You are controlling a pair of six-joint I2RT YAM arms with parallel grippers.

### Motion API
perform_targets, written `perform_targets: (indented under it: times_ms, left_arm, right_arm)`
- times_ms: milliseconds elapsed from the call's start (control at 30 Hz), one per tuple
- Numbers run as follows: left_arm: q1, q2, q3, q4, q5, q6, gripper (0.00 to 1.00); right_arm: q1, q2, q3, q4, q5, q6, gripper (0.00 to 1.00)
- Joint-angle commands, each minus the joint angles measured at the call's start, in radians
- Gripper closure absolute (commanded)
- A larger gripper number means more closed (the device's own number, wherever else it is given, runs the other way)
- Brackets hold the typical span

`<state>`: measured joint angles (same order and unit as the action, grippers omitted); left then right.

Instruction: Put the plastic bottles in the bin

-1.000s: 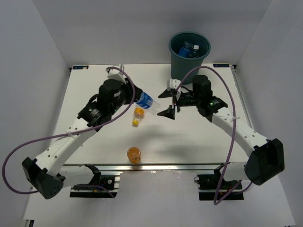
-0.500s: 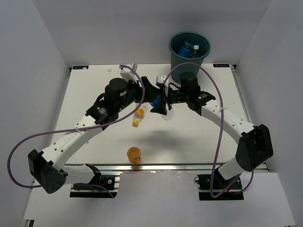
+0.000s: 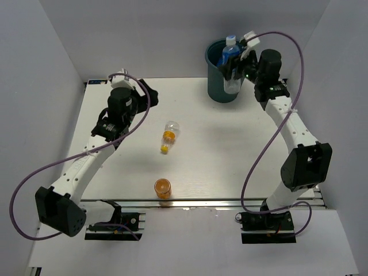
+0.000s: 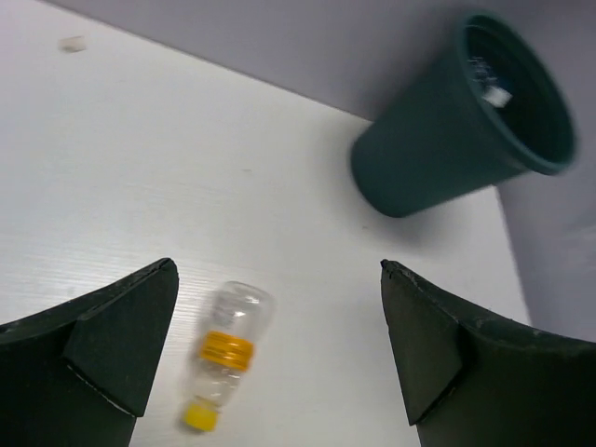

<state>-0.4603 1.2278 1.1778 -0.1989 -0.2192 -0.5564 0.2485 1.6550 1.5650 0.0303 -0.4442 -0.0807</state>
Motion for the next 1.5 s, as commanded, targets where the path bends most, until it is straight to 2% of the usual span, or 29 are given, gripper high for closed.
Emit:
perform_targets:
  times_ms: [0, 33, 200, 267, 300, 333, 400, 433, 467, 567, 700, 833, 867, 967, 1100, 1233, 1467]
  left_arm:
    - [0.077, 0.042, -0.052, 0.022, 0.095, 0.021, 0.02]
    - [0.077, 0.053, -0.070, 0.030, 0.102, 0.038, 0.02]
    - [0.077, 0.102, -0.101, 0.084, 0.135, 0.139, 0.02]
    - [0.077, 0.114, -0.101, 0.085, 0.149, 0.154, 0.02]
    - [0.078, 0.121, -0.102, 0.096, 0.150, 0.161, 0.02]
    - [0.078, 0.125, -0.109, 0.101, 0.152, 0.164, 0.02]
    - [0.078, 0.144, -0.107, 0.095, 0.152, 0.180, 0.02]
    - [0.078, 0.150, -0.106, 0.089, 0.155, 0.187, 0.02]
    - [0.078, 0.163, -0.099, 0.084, 0.158, 0.193, 0.02]
    - [0.078, 0.197, -0.072, 0.039, 0.181, 0.202, 0.02]
    - [0.078, 0.235, -0.058, 0.019, 0.187, 0.211, 0.02]
    - [0.078, 0.277, -0.060, 0.018, 0.218, 0.239, 0.02]
    - [0.078, 0.288, -0.058, 0.015, 0.262, 0.248, 0.02]
    - [0.078, 0.331, -0.052, 0.004, 0.276, 0.272, 0.02]
    - [0.078, 0.392, -0.037, 0.006, 0.316, 0.311, 0.02]
    - [0.075, 0.469, -0.001, -0.010, 0.392, 0.355, 0.02]
    - [0.061, 0.550, -0.004, 0.027, 0.411, 0.365, 0.02]
  right_arm:
    - [0.005, 0.040, 0.108, 0.290, 0.203, 0.078, 0.68]
    - [0.005, 0.067, 0.136, 0.328, 0.298, 0.110, 0.64]
    - [0.000, 0.334, 0.439, 0.425, 0.517, 0.139, 0.60]
    - [-0.002, 0.420, 0.530, 0.439, 0.553, 0.134, 0.58]
    - [-0.002, 0.499, 0.628, 0.416, 0.580, 0.140, 0.56]
    - [0.000, 0.532, 0.667, 0.407, 0.591, 0.153, 0.46]
    - [0.000, 0.598, 0.707, 0.408, 0.611, 0.165, 0.34]
    - [0.000, 0.609, 0.722, 0.421, 0.610, 0.159, 0.14]
    - [0.000, 0.618, 0.733, 0.418, 0.610, 0.144, 0.11]
    - [0.000, 0.596, 0.797, 0.323, 0.624, 0.141, 0.11]
    - [0.000, 0.475, 0.661, 0.382, 0.638, 0.102, 0.11]
    - [0.000, 0.387, 0.639, 0.229, 0.576, 0.087, 0.11]
    - [0.000, 0.358, 0.610, 0.211, 0.569, 0.087, 0.11]
    - [0.000, 0.162, 0.410, 0.177, 0.556, 0.087, 0.11]
    - [0.000, -0.065, 0.012, 0.198, 0.484, 0.110, 0.11]
    - [0.000, -0.247, -0.227, 0.235, 0.453, 0.139, 0.11]
    - [0.000, -0.457, -0.439, 0.180, 0.401, 0.203, 0.11]
